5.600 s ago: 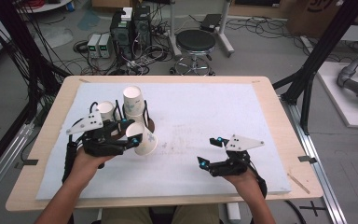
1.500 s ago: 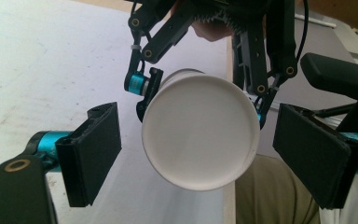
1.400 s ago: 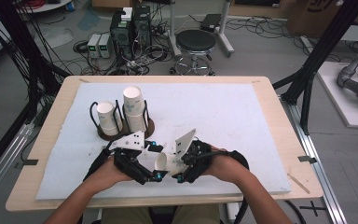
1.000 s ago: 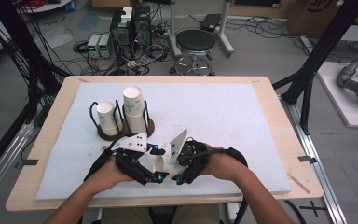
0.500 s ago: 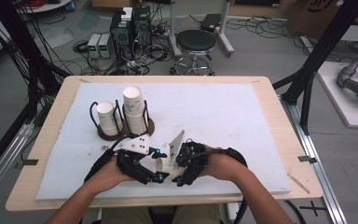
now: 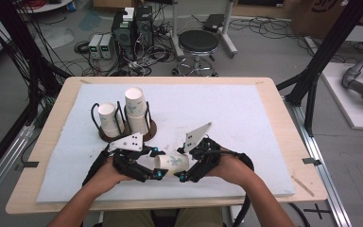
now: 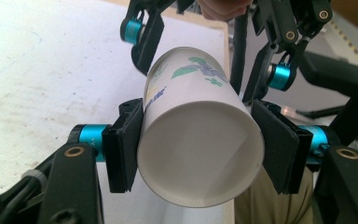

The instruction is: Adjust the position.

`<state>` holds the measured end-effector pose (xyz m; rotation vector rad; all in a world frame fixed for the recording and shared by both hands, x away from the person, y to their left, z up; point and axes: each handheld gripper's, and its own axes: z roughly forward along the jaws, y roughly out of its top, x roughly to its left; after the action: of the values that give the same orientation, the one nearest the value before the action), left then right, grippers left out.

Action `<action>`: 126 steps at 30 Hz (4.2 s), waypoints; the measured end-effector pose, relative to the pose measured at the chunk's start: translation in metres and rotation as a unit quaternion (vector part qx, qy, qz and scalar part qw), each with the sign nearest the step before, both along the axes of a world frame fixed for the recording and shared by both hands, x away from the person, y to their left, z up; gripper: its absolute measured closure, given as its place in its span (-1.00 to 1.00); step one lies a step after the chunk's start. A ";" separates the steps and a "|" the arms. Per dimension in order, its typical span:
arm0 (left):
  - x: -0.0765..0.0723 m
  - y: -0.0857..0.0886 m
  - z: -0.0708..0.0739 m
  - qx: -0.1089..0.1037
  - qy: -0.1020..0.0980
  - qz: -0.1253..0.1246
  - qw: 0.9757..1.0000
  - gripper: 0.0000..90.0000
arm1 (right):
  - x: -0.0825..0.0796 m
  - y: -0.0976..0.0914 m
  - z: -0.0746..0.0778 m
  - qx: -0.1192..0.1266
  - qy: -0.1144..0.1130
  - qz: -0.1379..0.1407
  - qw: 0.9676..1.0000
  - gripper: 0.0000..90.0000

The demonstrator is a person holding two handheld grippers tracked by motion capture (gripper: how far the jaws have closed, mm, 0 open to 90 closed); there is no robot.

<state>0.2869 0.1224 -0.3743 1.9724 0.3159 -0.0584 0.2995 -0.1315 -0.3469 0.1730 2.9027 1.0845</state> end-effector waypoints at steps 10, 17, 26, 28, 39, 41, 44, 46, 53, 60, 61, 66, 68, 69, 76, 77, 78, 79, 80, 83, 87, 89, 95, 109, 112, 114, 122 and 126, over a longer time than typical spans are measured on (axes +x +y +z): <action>0.001 0.011 -0.003 -0.035 -0.008 0.026 0.999 -0.18 | -0.001 -0.021 0.002 0.092 -0.015 -0.043 0.995 -0.53; 0.001 0.018 -0.005 -0.063 -0.015 0.036 0.997 -0.18 | -0.005 -0.035 -0.003 0.149 -0.020 -0.080 0.985 -0.54; -0.001 0.022 -0.008 -0.098 -0.024 0.041 0.994 -0.18 | -0.014 -0.048 -0.019 0.199 -0.022 -0.106 0.974 -0.54; -0.002 0.023 -0.008 -0.102 -0.024 0.043 0.994 -0.18 | -0.016 -0.050 -0.024 0.209 -0.020 -0.112 0.971 -0.54; -0.004 0.023 -0.011 -0.116 -0.028 0.040 0.992 -0.18 | -0.019 -0.056 -0.041 0.234 -0.010 -0.117 0.965 -0.54; -0.005 0.023 -0.011 -0.119 -0.027 0.037 0.992 -0.18 | -0.019 -0.055 -0.042 0.236 -0.004 -0.115 0.965 -0.54; -0.006 0.021 -0.012 -0.123 -0.029 0.028 0.992 -0.18 | -0.019 -0.053 -0.044 0.239 0.004 -0.109 0.965 -0.54; -0.006 0.020 -0.012 -0.125 -0.029 0.024 0.991 -0.18 | -0.019 -0.051 -0.045 0.238 0.004 -0.103 0.966 -0.54; -0.007 0.020 -0.011 -0.129 -0.030 0.009 0.991 -0.18 | -0.019 -0.043 -0.047 0.241 0.025 -0.079 0.967 -0.54; -0.009 0.018 -0.011 -0.132 -0.030 -0.003 0.991 -0.17 | -0.017 -0.037 -0.049 0.243 0.033 -0.065 0.967 -0.56; -0.009 0.018 -0.011 -0.132 -0.029 -0.004 0.991 -0.17 | -0.017 -0.036 -0.049 0.242 0.035 -0.063 0.968 -0.56; -0.009 0.017 -0.011 -0.133 -0.029 -0.012 0.991 -0.17 | -0.016 -0.033 -0.050 0.251 0.039 -0.051 0.966 -0.53; -0.009 0.017 -0.012 -0.139 -0.026 -0.011 0.990 -0.17 | -0.016 -0.033 -0.050 0.262 0.045 -0.045 0.963 -0.48; -0.008 0.018 -0.012 -0.142 -0.024 -0.012 0.990 -0.17 | -0.016 -0.033 -0.051 0.269 0.051 -0.046 0.961 -0.47; -0.008 0.020 -0.015 -0.145 -0.021 -0.015 0.989 -0.17 | -0.015 -0.035 -0.050 0.284 0.053 -0.043 0.956 -0.35; -0.008 0.020 -0.015 -0.144 -0.021 -0.016 0.989 -0.17 | -0.015 -0.035 -0.050 0.282 0.050 -0.042 0.957 -0.34; -0.009 0.020 -0.015 -0.142 -0.022 -0.016 0.989 -0.18 | -0.016 -0.035 -0.049 0.280 0.055 -0.039 0.958 -0.32; -0.009 0.020 -0.015 -0.140 -0.022 -0.017 0.990 -0.17 | -0.016 -0.035 -0.049 0.278 0.050 -0.040 0.958 -0.31; -0.009 0.020 -0.015 -0.138 -0.024 -0.017 0.990 -0.18 | -0.016 -0.036 -0.049 0.278 0.050 -0.039 0.958 -0.30; -0.010 0.020 -0.015 -0.137 -0.026 -0.020 0.990 -0.18 | -0.017 -0.037 -0.048 0.278 0.048 -0.036 0.959 -0.28; -0.012 0.019 -0.014 -0.126 -0.021 -0.015 0.992 -0.23 | -0.017 -0.038 -0.046 0.276 0.047 -0.029 0.960 -0.24; -0.012 0.017 -0.015 -0.123 -0.008 -0.009 0.992 -0.46 | -0.018 -0.038 -0.045 0.273 0.046 -0.027 0.960 -0.23; -0.013 0.017 -0.013 -0.110 -0.011 0.004 0.994 -0.68 | -0.017 -0.040 -0.044 0.268 0.044 -0.027 0.962 -0.24; -0.014 0.026 0.005 -0.063 -0.042 0.033 0.997 -0.67 | -0.011 -0.047 -0.026 0.209 0.013 -0.047 0.977 -0.24; -0.014 0.026 0.007 -0.054 -0.043 0.039 0.997 -0.67 | -0.008 -0.047 -0.018 0.184 0.003 -0.050 0.982 -0.24; -0.013 0.025 0.009 -0.043 -0.042 0.041 0.997 -0.67 | -0.005 -0.046 -0.013 0.168 -0.002 -0.048 0.985 -0.24; -0.013 0.023 0.011 -0.016 -0.047 0.038 0.998 -0.67 | -0.002 -0.037 -0.001 0.120 -0.014 -0.034 0.992 -0.24; -0.013 0.020 0.013 -0.002 -0.049 0.034 0.998 -0.66 | -0.002 -0.029 0.003 0.095 -0.020 -0.022 0.995 -0.24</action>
<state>0.2735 0.1428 -0.3614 1.9511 0.3176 0.0821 0.2979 -0.1607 -0.3437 0.2170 2.7442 1.3406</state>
